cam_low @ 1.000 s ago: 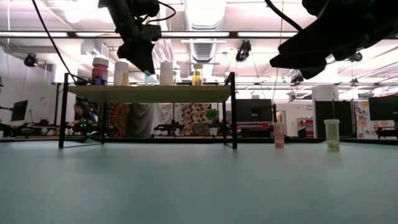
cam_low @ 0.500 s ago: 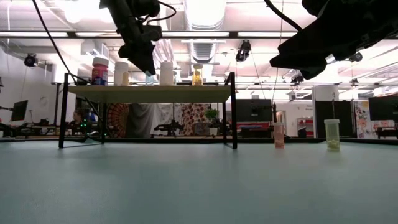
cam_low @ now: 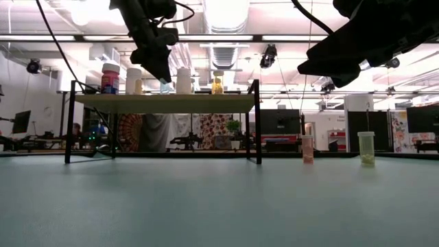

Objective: Pick and place medicine bottles onto shelf by color
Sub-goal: Put the blue pill bottle on the shelf, then put the yellow pill bottle on the shelf

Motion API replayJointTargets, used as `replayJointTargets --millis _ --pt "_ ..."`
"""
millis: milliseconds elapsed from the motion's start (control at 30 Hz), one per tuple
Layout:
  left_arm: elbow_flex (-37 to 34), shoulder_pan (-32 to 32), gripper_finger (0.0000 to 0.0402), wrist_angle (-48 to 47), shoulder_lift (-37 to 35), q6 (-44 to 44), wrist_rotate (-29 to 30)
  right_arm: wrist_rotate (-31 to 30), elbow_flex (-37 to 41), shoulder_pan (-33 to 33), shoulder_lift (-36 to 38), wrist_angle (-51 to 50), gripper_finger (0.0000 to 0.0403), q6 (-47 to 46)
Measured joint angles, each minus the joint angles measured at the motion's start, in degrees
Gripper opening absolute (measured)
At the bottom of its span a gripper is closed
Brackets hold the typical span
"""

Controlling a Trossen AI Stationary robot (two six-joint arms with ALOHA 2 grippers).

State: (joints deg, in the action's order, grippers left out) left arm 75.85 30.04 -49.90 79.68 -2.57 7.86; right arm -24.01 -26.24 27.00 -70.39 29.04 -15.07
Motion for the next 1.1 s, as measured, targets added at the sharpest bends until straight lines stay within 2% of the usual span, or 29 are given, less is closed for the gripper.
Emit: replayJointTargets --millis 367,700,833,1100 --pt "0.0 0.0 0.0110 -0.1 -0.1 0.0 -0.1 0.0 0.0 0.0 0.0 0.0 0.0178 0.0" --pt "0.3 0.0 0.0199 -0.5 -0.1 0.0 -0.2 0.0 0.0 0.0 0.0 0.0 0.0182 0.1" --pt "3.8 0.0 0.0217 -0.2 -0.1 1.7 -0.2 0.0 0.0 0.0 0.0 0.0 0.0184 0.1" --pt "15.3 -2.7 0.0219 -1.8 -1.5 -0.5 -0.1 0.0 0.0 0.0 0.0 0.0 0.0185 -0.4"
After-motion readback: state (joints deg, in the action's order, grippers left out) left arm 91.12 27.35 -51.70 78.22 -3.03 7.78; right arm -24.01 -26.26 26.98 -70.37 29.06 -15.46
